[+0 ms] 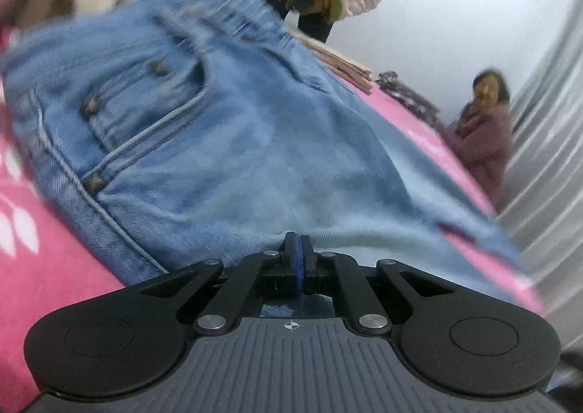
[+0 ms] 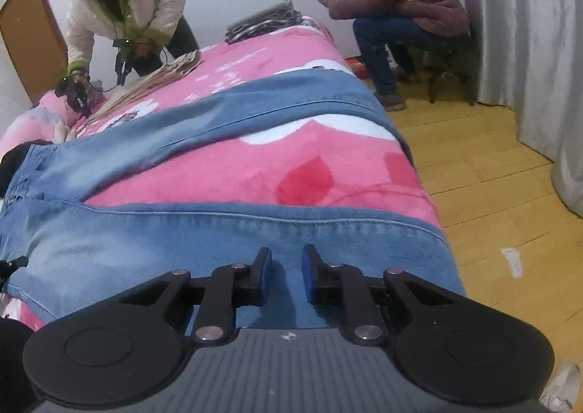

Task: Fold clothes
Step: 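Open the left tool and release the jeans near the fly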

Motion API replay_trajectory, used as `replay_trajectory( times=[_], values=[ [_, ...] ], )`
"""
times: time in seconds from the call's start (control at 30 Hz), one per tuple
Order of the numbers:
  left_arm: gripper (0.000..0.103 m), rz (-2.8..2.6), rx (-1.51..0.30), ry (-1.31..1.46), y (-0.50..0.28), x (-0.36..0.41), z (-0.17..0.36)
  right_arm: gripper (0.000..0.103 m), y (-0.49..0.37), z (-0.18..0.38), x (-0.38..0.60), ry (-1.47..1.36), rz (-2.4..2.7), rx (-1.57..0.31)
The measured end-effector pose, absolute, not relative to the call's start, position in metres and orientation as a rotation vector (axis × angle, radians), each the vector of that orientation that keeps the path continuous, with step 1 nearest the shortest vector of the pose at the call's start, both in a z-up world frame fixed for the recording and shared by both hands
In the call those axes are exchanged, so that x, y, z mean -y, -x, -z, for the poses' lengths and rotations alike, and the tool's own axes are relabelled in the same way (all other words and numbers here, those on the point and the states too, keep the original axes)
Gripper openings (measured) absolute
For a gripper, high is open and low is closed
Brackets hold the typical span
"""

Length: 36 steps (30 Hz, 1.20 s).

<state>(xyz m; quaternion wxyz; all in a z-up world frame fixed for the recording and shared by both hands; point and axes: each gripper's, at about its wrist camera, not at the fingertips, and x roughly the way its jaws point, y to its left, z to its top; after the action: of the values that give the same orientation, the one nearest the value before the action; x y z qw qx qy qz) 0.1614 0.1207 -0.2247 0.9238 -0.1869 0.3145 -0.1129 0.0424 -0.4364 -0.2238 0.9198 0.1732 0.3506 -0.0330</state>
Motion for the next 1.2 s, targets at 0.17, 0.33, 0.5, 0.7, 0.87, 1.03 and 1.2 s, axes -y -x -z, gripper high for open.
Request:
replay_trajectory(
  times=[0.17,0.33,0.5,0.7,0.87,1.03,1.2],
  values=[
    [0.003,0.171,-0.686,0.166,-0.163,-0.090,0.206,0.018,-0.042,0.217,0.411,-0.264,0.125,-0.741],
    [0.004,0.220,-0.660,0.165,-0.168,-0.088,0.168,0.026,-0.055,0.192,0.393,-0.166,0.273,-0.714],
    [0.004,0.148,-0.520,-0.017,-0.208,-0.071,0.146,0.030,-0.079,0.201,0.382,-0.215,0.163,-0.727],
    [0.004,0.074,-0.693,0.011,-0.258,-0.075,0.211,0.034,-0.064,0.230,0.382,-0.170,0.062,-0.668],
    [0.001,0.069,-0.654,-0.289,-0.237,-0.042,0.209,0.034,-0.059,0.232,0.388,-0.189,0.050,-0.655],
    [0.002,0.105,-0.614,-0.284,-0.210,-0.034,0.177,0.034,-0.059,0.229,0.389,-0.191,0.045,-0.662],
    [0.003,0.249,-0.569,-0.114,-0.221,-0.025,0.147,0.034,-0.059,0.230,0.391,-0.208,0.043,-0.657]
  ],
)
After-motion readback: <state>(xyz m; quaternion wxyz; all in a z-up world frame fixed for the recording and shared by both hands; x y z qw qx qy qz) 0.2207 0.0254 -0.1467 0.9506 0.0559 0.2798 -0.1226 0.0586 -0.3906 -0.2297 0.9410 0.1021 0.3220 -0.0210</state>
